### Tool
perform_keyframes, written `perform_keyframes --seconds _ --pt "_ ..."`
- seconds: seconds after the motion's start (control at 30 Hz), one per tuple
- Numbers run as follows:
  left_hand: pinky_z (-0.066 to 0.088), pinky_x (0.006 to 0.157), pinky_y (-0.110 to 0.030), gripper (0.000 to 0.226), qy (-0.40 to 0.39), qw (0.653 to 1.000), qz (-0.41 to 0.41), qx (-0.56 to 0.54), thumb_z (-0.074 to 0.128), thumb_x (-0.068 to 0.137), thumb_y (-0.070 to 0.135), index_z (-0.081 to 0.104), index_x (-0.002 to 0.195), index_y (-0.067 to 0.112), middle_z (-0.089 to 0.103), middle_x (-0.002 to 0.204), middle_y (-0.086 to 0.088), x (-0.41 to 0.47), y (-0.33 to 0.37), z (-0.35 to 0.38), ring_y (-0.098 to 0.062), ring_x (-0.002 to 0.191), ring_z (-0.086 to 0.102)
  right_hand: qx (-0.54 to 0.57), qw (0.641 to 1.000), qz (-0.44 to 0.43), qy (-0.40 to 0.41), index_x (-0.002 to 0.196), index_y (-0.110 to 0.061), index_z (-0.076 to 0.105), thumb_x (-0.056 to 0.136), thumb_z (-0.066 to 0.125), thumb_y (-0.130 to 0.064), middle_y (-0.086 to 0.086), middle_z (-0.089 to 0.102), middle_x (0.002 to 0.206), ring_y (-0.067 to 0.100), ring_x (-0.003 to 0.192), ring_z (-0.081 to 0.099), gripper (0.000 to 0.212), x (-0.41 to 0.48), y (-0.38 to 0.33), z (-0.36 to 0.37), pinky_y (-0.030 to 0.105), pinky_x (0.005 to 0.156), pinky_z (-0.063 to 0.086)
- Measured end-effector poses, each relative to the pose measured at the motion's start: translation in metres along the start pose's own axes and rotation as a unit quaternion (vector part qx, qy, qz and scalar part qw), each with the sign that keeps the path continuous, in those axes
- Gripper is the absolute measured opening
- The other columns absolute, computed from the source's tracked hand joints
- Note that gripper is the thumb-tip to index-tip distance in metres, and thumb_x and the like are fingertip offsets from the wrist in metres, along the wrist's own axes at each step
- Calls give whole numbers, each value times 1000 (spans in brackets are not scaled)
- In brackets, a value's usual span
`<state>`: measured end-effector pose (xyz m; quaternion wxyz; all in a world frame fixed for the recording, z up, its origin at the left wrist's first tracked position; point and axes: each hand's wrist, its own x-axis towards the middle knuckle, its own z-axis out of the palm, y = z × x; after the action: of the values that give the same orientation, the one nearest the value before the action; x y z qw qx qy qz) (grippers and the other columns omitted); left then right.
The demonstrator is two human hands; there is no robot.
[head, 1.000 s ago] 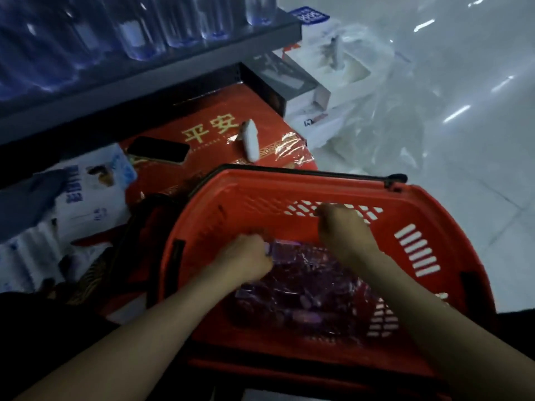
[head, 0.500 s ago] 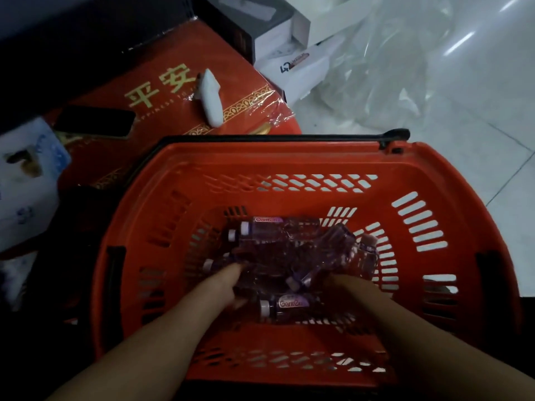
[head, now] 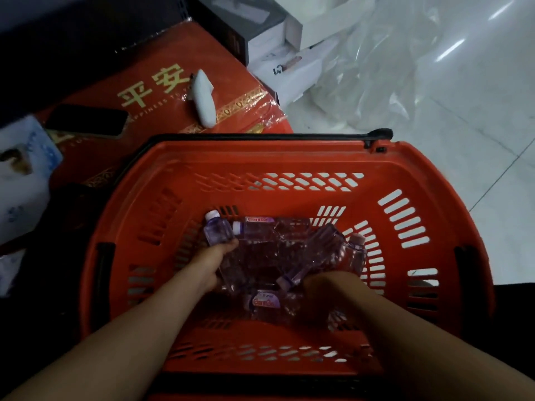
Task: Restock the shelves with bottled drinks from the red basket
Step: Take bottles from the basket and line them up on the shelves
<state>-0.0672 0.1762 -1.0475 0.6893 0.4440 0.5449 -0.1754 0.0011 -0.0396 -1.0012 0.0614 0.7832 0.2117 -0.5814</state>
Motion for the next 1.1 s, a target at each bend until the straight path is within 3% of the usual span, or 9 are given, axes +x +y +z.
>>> perform_keyframes --seconds 0.2,0.43,0.73,0.87,0.97,1.0,1.03,1.07,1.1 --pt "57 71 -34 34 -44 994 83 -50 68 82 37 69 106 13 70 98 -12 -56 26 10 -27 73 68 17 999 11 -33 120 -16 66 85 70 -42 3 70 110 21 96 65 44 -52 -22 -53 36 89 52" --pt "51 61 -28 27 -132 974 185 -3 70 81 42 68 85 16 68 65 -1 -168 83 -5 -19 57 65 122 988 -39 91 76 -14 70 86 70 -32 3 66 74 17 61 67 20 -176 -23 -120 30 64 57" --pt "52 60 -29 46 -325 894 276 -140 83 58 52 70 82 15 59 65 -3 -246 158 -15 -18 53 60 606 667 -419 113 84 -14 79 56 69 -4 16 70 91 29 79 64 32 -225 -46 -119 29 66 54" --pt "54 55 -25 54 -302 897 299 -123 90 39 59 75 70 17 64 63 -2 -251 162 -9 -15 53 64 594 647 -466 108 101 -16 71 55 88 -12 4 71 77 16 65 70 49 -214 -76 -129 23 61 57" --pt "55 48 -26 34 -264 916 286 -92 69 71 49 72 69 15 66 61 -3 -257 162 2 -17 50 65 581 656 -447 180 118 -14 51 91 54 -46 -26 65 53 -13 53 62 42 -210 -69 -115 -4 66 41" --pt "56 54 -30 30 -257 921 281 -79 65 76 43 71 76 14 67 67 -6 -254 162 5 -20 55 66 564 692 -432 133 132 -14 51 24 40 -71 -31 68 64 -16 64 65 123 -213 -78 -111 -3 81 41" --pt "56 63 -33 24 -261 921 279 -72 66 75 36 69 83 13 66 74 -7 -252 161 8 -22 62 66 570 674 -439 167 134 -19 54 86 67 -50 -22 76 89 -6 84 71 59 -205 -63 -110 15 99 46" --pt "53 71 -35 22 -267 921 275 -72 68 72 30 66 86 13 64 77 -8 -251 160 11 -24 67 64 567 664 -445 201 131 -27 57 83 62 -2 -7 75 110 12 101 72 54 -204 -70 -111 38 104 49" --pt "51 74 -36 23 -264 923 271 -72 69 70 28 65 86 12 63 77 -7 -250 158 13 -23 68 62 598 670 -399 185 126 -32 58 80 69 -20 3 71 121 25 109 70 49 -208 -69 -112 52 100 50"
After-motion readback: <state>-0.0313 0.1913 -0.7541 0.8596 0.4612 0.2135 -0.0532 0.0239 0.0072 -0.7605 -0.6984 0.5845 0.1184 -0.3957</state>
